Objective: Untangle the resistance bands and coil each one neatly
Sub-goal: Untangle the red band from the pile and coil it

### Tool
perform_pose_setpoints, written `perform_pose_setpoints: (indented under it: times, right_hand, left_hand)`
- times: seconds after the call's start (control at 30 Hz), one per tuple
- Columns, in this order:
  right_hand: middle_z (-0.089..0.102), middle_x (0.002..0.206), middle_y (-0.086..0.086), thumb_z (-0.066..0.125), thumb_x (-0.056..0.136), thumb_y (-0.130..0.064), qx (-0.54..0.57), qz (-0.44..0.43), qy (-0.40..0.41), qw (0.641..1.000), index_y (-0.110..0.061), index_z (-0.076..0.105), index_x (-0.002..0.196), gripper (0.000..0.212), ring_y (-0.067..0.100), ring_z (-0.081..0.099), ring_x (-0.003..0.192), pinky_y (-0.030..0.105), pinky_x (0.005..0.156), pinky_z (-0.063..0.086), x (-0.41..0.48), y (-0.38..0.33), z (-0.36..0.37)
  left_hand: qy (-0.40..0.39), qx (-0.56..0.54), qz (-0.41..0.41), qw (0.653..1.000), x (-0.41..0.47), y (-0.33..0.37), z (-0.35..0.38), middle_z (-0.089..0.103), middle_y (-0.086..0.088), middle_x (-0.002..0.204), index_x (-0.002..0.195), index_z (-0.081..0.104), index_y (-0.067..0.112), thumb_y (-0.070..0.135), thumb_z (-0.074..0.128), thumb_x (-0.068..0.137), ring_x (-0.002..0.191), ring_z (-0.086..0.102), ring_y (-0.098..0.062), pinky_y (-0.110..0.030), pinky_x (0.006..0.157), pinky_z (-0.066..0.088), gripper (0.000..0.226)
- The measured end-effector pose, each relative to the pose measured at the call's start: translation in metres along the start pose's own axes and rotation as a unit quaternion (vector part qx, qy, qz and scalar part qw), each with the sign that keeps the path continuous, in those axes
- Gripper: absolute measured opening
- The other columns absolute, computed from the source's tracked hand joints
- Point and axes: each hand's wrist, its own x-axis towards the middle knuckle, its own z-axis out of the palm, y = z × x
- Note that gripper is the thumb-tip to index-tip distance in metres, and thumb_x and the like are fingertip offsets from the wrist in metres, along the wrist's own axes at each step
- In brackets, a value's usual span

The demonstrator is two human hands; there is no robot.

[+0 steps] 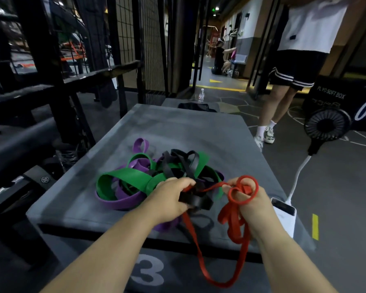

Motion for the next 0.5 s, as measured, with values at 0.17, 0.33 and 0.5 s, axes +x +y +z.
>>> perform_pose_setpoints:
  times: [0.17,0.33,0.5]
  right_hand:
    - [0.060,0.059,-0.001,0.074,0.083,-0.012,-0.012,-0.042,0.023,0.999,-0.015,0.069,0.072,0.012,0.014,0.051,0.051,0.028,0.054,0.039,0.047,-0.036,0.015]
    - [0.060,0.062,0.004,0.072,0.086,-0.019,-0.006,-0.053,0.016,0.998,-0.020,0.066,0.070,0.017,0.023,0.052,0.061,0.037,0.061,0.044,0.116,-0.112,0.032]
    - [0.058,0.060,0.005,0.073,0.081,-0.016,0.016,-0.093,0.009,0.996,-0.017,0.063,0.070,0.016,0.023,0.049,0.056,0.036,0.057,0.040,0.156,-0.189,0.047]
  left_hand:
    - [0.054,-0.004,-0.014,0.998,0.058,0.019,-0.065,0.065,0.004,0.118,0.117,0.059,0.035,0.011,0.061,0.079,0.109,0.059,-0.017,-0.036,0.096,0.046,0.044]
    - [0.068,0.045,0.002,0.997,0.122,0.064,-0.162,0.061,0.002,0.112,0.116,0.062,0.027,0.001,0.049,0.091,0.097,0.056,-0.018,-0.028,0.076,0.044,0.038]
    - [0.133,0.085,0.018,0.987,0.154,0.111,-0.246,0.060,0.000,0.109,0.110,0.067,0.024,-0.005,0.045,0.086,0.089,0.053,-0.015,-0.021,0.066,0.039,0.043]
